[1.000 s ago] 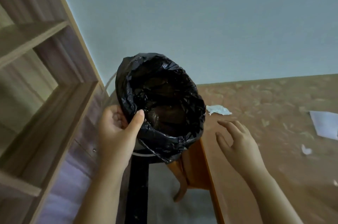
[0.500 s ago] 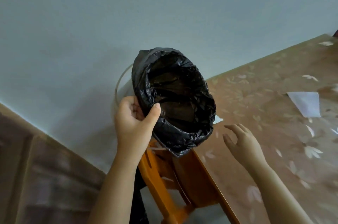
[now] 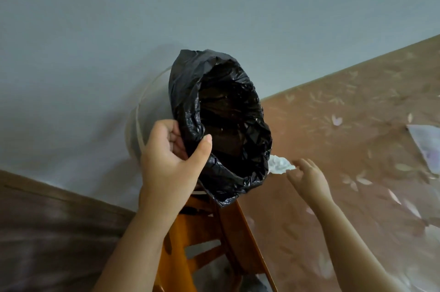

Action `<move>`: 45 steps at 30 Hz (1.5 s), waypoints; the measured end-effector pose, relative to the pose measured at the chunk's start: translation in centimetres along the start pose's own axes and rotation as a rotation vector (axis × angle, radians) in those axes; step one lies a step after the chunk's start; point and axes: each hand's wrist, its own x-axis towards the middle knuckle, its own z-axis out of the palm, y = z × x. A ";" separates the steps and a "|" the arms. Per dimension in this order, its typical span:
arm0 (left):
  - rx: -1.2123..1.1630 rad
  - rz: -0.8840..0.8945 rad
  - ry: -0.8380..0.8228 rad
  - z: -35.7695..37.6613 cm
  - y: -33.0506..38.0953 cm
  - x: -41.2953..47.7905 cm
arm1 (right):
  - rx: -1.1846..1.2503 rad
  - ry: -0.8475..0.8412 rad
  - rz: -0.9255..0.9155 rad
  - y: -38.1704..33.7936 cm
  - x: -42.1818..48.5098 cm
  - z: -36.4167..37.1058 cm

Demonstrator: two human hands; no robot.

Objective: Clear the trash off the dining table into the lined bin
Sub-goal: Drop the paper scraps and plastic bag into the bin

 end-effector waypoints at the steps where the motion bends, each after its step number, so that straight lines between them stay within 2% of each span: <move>1: 0.007 -0.008 -0.003 0.4 -0.1 0.1 | 0.007 -0.010 0.009 0.3 0.8 0.5; 10: -0.020 -0.050 0.039 1.5 0.0 0.0 | -0.082 -0.091 0.023 2.1 3.9 3.5; 21: -0.072 -0.085 0.031 0.4 -0.8 -0.7 | 0.064 -0.026 0.061 2.8 0.9 4.0; 25: -0.131 -0.121 0.024 -0.1 -1.2 -1.3 | 0.169 0.062 0.123 2.2 -1.3 2.7; 30: -0.178 -0.152 -0.030 -0.1 -2.1 -2.1 | 0.288 0.265 0.141 0.2 -3.8 -1.1; 37: -0.159 -0.144 -0.106 0.4 -2.9 -2.7 | 0.362 0.515 0.047 -4.0 -6.7 -7.6; 41: -0.130 -0.147 -0.143 0.5 -2.5 -3.1 | 0.366 0.575 -0.020 -6.4 -8.1 -10.2; 45: -0.160 -0.158 -0.177 0.6 -1.9 -3.7 | 0.347 0.521 -0.127 -9.2 -9.4 -10.6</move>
